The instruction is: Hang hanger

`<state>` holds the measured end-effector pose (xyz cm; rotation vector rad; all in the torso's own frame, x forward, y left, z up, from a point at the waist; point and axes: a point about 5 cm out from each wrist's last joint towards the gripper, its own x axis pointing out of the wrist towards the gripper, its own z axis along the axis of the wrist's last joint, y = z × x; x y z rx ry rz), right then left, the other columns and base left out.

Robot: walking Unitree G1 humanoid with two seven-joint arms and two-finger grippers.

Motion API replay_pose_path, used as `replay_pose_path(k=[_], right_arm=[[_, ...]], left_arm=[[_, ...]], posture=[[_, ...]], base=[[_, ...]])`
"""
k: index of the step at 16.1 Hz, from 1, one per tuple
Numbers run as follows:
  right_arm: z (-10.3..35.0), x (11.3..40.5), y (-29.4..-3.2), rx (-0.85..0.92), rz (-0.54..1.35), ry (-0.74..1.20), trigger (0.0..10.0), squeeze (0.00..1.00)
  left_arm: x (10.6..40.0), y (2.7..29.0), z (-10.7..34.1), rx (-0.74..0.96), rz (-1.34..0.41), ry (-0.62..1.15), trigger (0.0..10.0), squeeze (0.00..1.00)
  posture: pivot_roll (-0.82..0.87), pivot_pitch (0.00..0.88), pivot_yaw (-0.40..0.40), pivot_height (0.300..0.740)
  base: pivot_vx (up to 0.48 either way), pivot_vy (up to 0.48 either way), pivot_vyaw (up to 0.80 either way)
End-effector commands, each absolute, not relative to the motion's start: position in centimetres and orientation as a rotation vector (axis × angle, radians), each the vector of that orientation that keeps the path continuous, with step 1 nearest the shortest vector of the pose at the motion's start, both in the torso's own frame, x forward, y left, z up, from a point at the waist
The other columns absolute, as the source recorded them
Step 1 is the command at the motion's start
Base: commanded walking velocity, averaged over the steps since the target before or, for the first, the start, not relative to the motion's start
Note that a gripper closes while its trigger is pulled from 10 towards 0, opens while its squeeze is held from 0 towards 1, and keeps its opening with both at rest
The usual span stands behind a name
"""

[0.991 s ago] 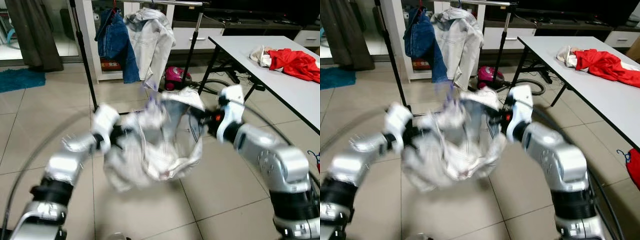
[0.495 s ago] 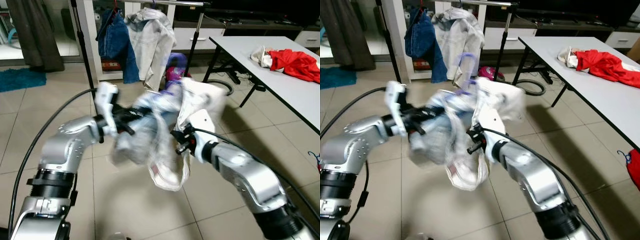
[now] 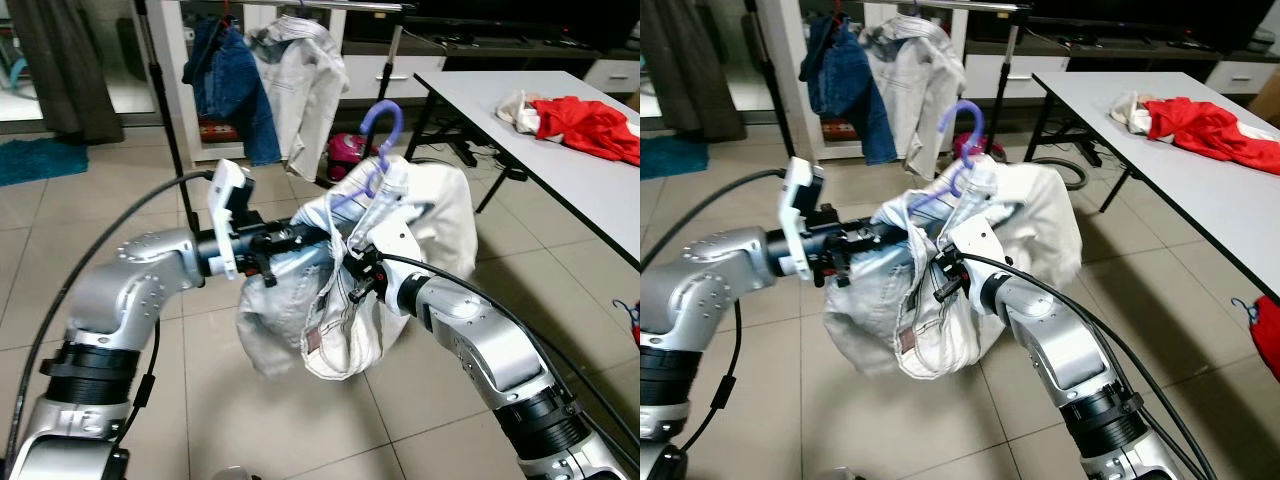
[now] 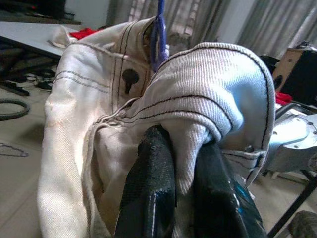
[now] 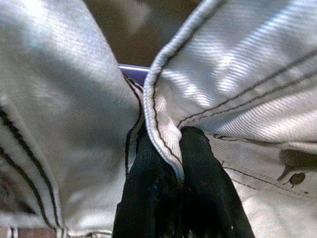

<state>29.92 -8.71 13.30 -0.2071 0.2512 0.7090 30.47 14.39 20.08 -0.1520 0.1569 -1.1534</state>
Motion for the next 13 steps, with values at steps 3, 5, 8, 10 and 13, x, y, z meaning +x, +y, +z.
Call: replay_pose_path(k=[3,5,8,10,13], right_arm=[[14.5,29.7,-10.0,-0.101,0.744,0.177,10.0,1.0],[16.1,28.8,-11.7,-0.102,0.846,0.122,10.0,1.0],[17.7,27.2,-14.4,-0.176,0.987,0.092,10.0,1.0],[18.7,26.4,-15.5,-0.193,1.053,0.092,10.0,1.0],[20.4,26.7,-17.5,-0.218,1.088,0.069,10.0,1.0]], left_arm=[[30.7,14.9,21.7,-0.016,-1.134,0.065,0.0,0.0],[31.1,16.0,21.2,0.036,-1.085,0.091,0.0,0.0],[31.4,17.4,20.8,0.1,-1.047,0.107,0.0,0.0],[31.4,18.0,20.7,0.125,-1.056,0.098,0.0,0.0],[31.1,18.3,20.5,0.205,-1.116,0.088,0.0,0.0]], posture=[[0.07,0.0,-0.093,0.74],[0.07,0.0,-0.091,0.74],[0.07,0.0,-0.091,0.74],[0.07,0.0,-0.091,0.74],[0.05,0.0,-0.092,0.74]], base=[[0.0,0.0,0.0],[0.0,0.0,0.0],[0.0,0.0,0.0],[0.0,0.0,0.0],[0.0,0.0,0.0]])
